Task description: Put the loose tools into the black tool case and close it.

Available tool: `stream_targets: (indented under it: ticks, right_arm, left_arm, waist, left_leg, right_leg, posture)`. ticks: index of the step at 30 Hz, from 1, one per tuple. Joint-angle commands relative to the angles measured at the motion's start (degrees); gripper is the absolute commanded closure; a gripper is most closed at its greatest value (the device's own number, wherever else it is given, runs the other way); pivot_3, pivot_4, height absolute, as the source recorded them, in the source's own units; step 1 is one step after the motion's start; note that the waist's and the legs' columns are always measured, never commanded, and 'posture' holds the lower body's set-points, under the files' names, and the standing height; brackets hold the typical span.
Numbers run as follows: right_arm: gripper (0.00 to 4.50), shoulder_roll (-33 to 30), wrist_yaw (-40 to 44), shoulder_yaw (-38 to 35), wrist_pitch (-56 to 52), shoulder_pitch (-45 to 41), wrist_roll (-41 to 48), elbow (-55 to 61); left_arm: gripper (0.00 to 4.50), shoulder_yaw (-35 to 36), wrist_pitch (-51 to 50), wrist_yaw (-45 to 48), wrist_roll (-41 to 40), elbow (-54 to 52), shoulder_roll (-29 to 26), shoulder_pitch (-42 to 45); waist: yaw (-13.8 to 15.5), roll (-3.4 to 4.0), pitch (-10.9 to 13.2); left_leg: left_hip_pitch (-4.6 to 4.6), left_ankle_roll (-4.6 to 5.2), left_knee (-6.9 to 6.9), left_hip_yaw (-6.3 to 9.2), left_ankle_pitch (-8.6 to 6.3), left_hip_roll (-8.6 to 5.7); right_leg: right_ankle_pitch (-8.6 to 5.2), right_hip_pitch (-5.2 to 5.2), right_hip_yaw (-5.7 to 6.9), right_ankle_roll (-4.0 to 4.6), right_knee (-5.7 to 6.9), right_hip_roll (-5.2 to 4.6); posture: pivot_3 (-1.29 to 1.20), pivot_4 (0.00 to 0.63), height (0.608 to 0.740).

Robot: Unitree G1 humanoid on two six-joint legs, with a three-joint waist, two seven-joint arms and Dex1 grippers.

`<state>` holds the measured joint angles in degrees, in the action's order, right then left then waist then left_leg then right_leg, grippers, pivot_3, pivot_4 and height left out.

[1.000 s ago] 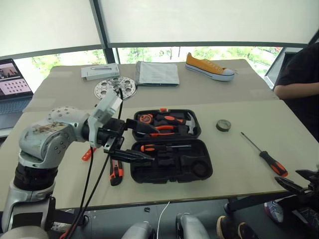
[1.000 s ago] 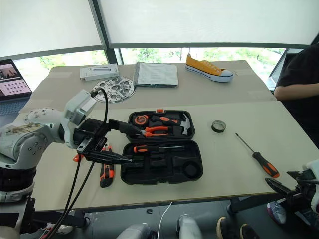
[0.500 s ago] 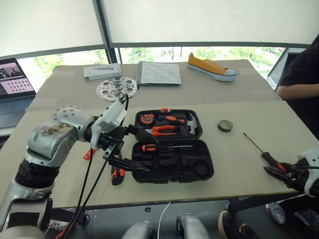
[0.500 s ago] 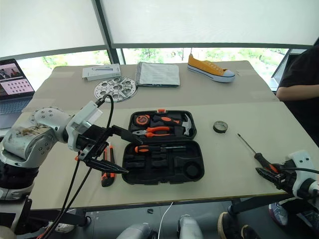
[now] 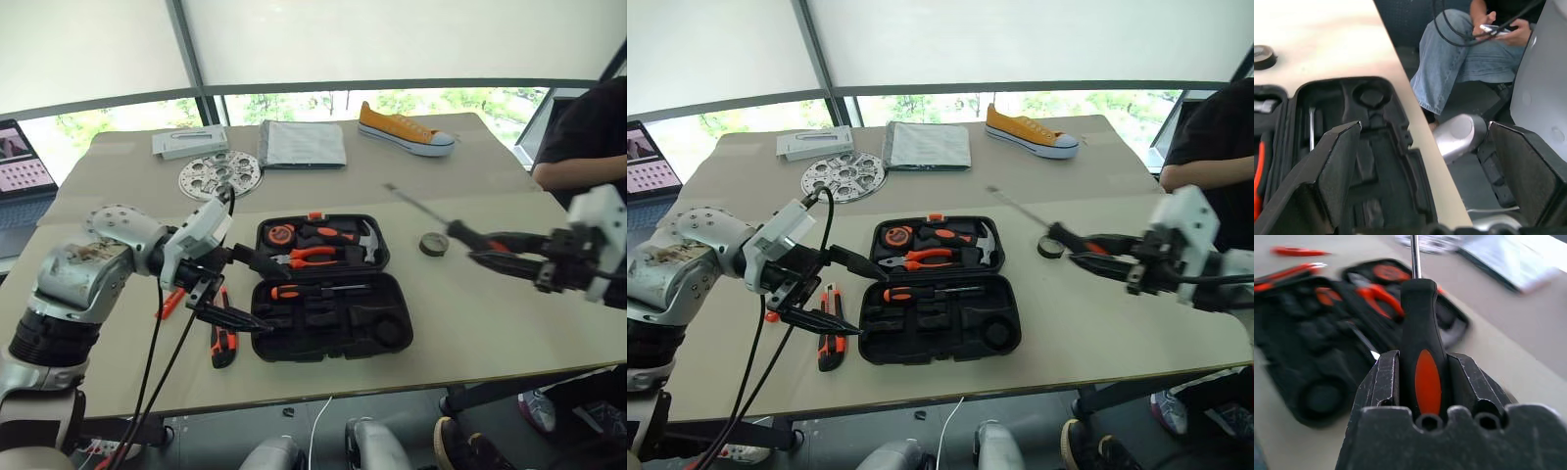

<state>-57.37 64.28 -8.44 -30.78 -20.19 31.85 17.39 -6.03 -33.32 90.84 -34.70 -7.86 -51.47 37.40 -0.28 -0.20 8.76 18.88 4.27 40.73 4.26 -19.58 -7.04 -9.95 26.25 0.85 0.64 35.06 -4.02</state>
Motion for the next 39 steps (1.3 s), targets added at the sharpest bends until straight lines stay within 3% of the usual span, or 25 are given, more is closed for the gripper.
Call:
stream_targets:
  ticks: [1, 4, 9, 16, 24, 25, 32, 33, 34, 36, 39]
  right_arm:
    - [3.44, 3.4, 3.2, 14.1, 8.2, -8.6, -11.3, -3.2]
    - [3.44, 5.9, 5.1, 22.1, 16.3, -13.6, -20.1, -9.3]
    - [3.44, 10.2, 5.4, 27.6, 20.7, -17.9, -26.5, -16.8]
    - [3.44, 11.8, 6.4, 28.1, 22.6, -17.2, -29.2, -19.0]
    - [3.44, 12.5, 6.2, 27.4, 20.8, -15.9, -28.8, -17.3]
    - [2.94, 12.9, 5.6, 27.3, 21.0, -15.9, -28.8, -17.4]
    - [0.71, 15.5, 3.0, 24.6, 17.6, -17.6, -27.6, -16.3]
    - [0.24, 15.8, 3.1, 24.3, 16.3, -17.7, -26.8, -15.7]
    - [0.05, 16.2, 3.3, 24.0, 14.8, -17.6, -25.8, -15.0]
    - [0.05, 16.8, 3.5, 23.7, 12.9, -17.4, -24.8, -14.2]
    - [0.77, 17.7, 3.0, 24.8, 14.0, -16.8, -25.8, -14.2]
  left_arm:
    - [0.00, 1.6, 0.3, -0.3, -0.6, -1.1, -0.2, 0.7]
    - [0.00, 2.1, 0.3, -1.1, -0.7, -2.4, -0.4, -0.2]
    - [0.00, 3.0, 1.9, -3.2, 1.0, -3.5, -1.3, -3.3]
    - [0.00, 6.8, 2.7, -6.2, 1.8, -3.0, -3.5, -9.2]
    - [0.00, 7.2, 3.2, -7.7, 2.2, -1.8, -3.2, -8.9]
    - [0.00, 7.1, 3.3, -7.8, 2.3, -1.7, -3.1, -8.8]
    - [0.00, 6.5, 4.0, -7.8, 3.1, -0.6, -2.3, -7.6]
    - [0.00, 6.4, 4.2, -7.8, 3.3, -0.3, -2.2, -7.4]
    - [0.00, 6.3, 4.5, -7.8, 3.5, 0.1, -2.1, -7.2]
    - [0.00, 6.0, 4.9, -7.9, 3.8, 0.5, -1.9, -6.9]
    - [0.00, 5.9, 5.4, -8.1, 4.3, 0.7, -1.6, -6.9]
  waist:
    - [0.4, -0.03, 0.0]
    - [0.8, -0.04, 0.0]
    - [0.6, -0.05, 0.0]
    - [0.0, -0.05, 0.0]
    - [0.1, -0.05, 0.0]
    - [0.1, -0.05, 0.0]
    - [-0.3, -0.05, 0.0]
    - [-0.3, -0.05, 0.0]
    - [-0.3, -0.05, 0.0]
    - [-0.3, -0.05, 0.0]
    - [-0.3, -0.05, 0.0]
  left_leg:
    - [0.12, 0.03, 0.06, 0.00, -0.01, -0.06]
    - [0.43, 0.08, 0.18, -0.01, -0.03, -0.26]
    - [0.48, 0.08, 0.17, 0.01, -0.04, -0.30]
    - [0.42, 0.03, 0.19, 0.02, -0.01, -0.19]
    - [0.41, 0.03, 0.19, 0.05, -0.01, -0.20]
    - [0.41, 0.03, 0.18, 0.05, -0.01, -0.19]
    - [0.42, 0.03, 0.17, 0.05, -0.01, -0.20]
    - [0.41, 0.03, 0.17, 0.05, -0.01, -0.20]
    - [0.41, 0.03, 0.17, 0.05, -0.01, -0.19]
    - [0.42, 0.03, 0.17, 0.06, -0.01, -0.19]
    - [0.42, 0.03, 0.17, 0.06, -0.01, -0.20]
  right_leg:
    - [0.02, 0.08, 0.03, -0.03, 0.00, -0.08]
    - [0.09, 0.44, 0.16, -0.14, 0.03, -0.27]
    - [0.10, 0.47, 0.67, -0.13, -0.01, -0.34]
    - [0.06, 0.47, 0.60, 0.09, 0.11, -0.31]
    - [0.06, 0.45, 0.57, 0.09, 0.11, -0.31]
    - [0.06, 0.46, 0.57, 0.09, 0.11, -0.30]
    - [0.06, 0.47, 0.57, 0.10, 0.12, -0.30]
    - [0.06, 0.47, 0.57, 0.10, 0.12, -0.30]
    - [0.06, 0.47, 0.57, 0.10, 0.12, -0.29]
    - [0.06, 0.48, 0.58, 0.10, 0.13, -0.29]
    - [0.06, 0.47, 0.57, 0.10, 0.12, -0.29]
  posture:
    - [0.00, 0.150, 0.740]
    - [0.00, 0.150, 0.740]
    - [0.00, 0.150, 0.740]
    - [0.00, 0.150, 0.740]
    - [0.00, 0.150, 0.740]
    - [0.00, 0.150, 0.740]
    - [0.00, 0.150, 0.740]
    - [0.00, 0.150, 0.740]
    - [0.00, 0.150, 0.740]
    - [0.00, 0.150, 0.740]
    - [0.00, 0.150, 0.740]
